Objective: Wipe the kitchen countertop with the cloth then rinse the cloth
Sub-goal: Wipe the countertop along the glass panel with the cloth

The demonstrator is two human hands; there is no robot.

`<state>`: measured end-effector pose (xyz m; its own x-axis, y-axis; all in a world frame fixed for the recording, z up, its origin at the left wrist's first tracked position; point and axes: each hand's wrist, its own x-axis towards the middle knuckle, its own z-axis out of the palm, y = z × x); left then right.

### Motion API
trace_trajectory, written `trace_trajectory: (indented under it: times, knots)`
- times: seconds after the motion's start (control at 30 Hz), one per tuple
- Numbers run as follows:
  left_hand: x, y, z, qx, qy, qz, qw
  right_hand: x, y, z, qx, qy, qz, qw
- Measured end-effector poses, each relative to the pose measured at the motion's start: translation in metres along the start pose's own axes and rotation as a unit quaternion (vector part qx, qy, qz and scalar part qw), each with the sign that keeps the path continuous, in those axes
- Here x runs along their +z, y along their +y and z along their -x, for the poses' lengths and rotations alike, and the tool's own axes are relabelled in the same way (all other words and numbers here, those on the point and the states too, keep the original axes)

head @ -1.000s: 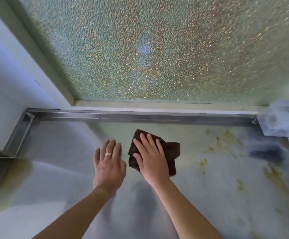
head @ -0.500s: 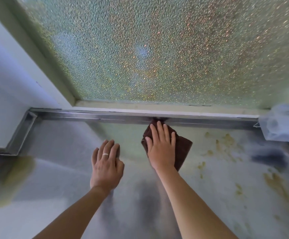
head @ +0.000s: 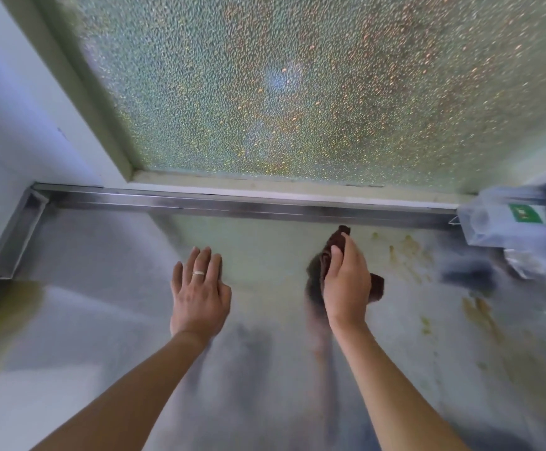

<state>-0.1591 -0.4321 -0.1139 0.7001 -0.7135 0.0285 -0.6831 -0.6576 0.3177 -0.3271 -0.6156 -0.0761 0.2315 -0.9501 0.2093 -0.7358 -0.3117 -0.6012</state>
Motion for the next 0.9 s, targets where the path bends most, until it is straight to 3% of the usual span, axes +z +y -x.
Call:
trace_trajectory:
  times: [0.07, 0.13, 0.23, 0.4, 0.67, 0.9]
  knots:
    - [-0.002, 0.0, 0.001, 0.004, -0.007, -0.005, 1.0, -0.001, -0.024, 0.046, -0.135, -0.03, 0.044, 0.989]
    - [-0.003, 0.0, 0.002, 0.005, -0.016, -0.013, 1.0, 0.011, -0.034, 0.092, -0.235, -0.119, 0.086, 0.961]
    - [-0.002, -0.002, 0.002, -0.002, -0.03, -0.018, 0.999, 0.032, -0.031, 0.13, -0.305, -0.225, 0.145, 0.914]
    - [0.0, -0.002, 0.003, 0.002, -0.032, -0.031, 0.999, 0.046, -0.016, 0.104, -0.317, -0.215, 0.163, 0.909]
    - [0.002, 0.0, 0.006, 0.002, 0.001, -0.013, 1.0, 0.052, 0.013, 0.026, -0.267, -0.177, 0.179, 0.93]
    - [0.004, 0.006, 0.008, 0.002, 0.032, -0.018, 0.999, 0.02, 0.078, -0.015, -0.174, -0.148, 0.143, 0.963]
